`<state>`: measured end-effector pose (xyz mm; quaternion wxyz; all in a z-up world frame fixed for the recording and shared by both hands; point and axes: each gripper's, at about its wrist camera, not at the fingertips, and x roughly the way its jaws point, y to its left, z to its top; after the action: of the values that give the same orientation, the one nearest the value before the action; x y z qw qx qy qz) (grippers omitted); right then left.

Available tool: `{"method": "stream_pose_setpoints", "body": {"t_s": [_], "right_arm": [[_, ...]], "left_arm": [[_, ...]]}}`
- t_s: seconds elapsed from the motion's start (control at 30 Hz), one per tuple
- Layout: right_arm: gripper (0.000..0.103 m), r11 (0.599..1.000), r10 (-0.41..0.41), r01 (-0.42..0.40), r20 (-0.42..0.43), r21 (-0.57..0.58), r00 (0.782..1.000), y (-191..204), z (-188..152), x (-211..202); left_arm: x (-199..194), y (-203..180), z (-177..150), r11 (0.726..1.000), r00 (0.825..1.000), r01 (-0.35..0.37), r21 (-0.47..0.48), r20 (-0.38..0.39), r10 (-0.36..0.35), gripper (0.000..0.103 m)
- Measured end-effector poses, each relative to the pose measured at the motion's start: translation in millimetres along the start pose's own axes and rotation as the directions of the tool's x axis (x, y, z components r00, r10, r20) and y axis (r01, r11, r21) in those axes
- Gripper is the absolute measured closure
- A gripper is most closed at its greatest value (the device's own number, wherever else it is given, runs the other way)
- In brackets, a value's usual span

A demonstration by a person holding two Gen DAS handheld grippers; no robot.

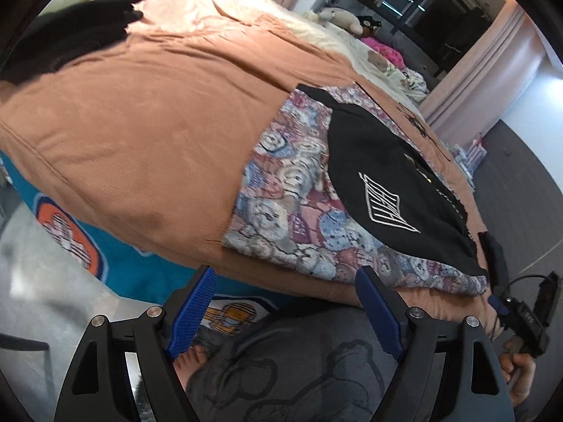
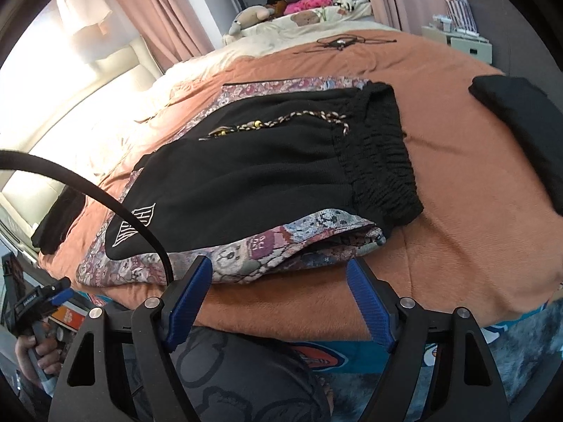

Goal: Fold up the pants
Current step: 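Lower both tools toward the black shorts' waistband and patterned cloth edge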

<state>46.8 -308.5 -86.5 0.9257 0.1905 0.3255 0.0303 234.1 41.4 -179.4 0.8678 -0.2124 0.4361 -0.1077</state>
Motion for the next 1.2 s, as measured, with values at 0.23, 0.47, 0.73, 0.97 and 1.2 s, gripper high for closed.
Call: {"method": "stream_pose_setpoints", "body": {"t_s": [0.23,0.47,0.73,0.97,1.2], "right_arm": [[0.024,0.999,-0.009,0.007,-0.046,-0.035,0.999,-9,7,19],[0.024,1.000,-0.012,0.013,-0.069,0.024,0.998,-25,1,23],[0.024,0.998,-0.034,0.038,-0.072,0.057,0.997,-37,-6,18],[0.024,0.998,-0.027,0.032,-0.077,0.062,0.997,-40,-7,18],[0.024,0.998,-0.010,0.015,-0.085,0.066,0.996,-43,-4,26]], "left_arm": [[20,-2,-4,0.994,0.995,0.085,-0.064,-0.039,-0.088,0.020],[9,-12,-3,0.984,0.985,0.174,-0.048,0.027,-0.172,0.024],[18,0,3,0.979,0.984,0.177,-0.096,0.034,-0.175,0.024],[17,11,-1,0.978,0.986,0.164,-0.130,0.032,-0.161,0.024],[15,14,15,0.983,0.988,0.146,-0.109,0.072,-0.139,0.024]]}}
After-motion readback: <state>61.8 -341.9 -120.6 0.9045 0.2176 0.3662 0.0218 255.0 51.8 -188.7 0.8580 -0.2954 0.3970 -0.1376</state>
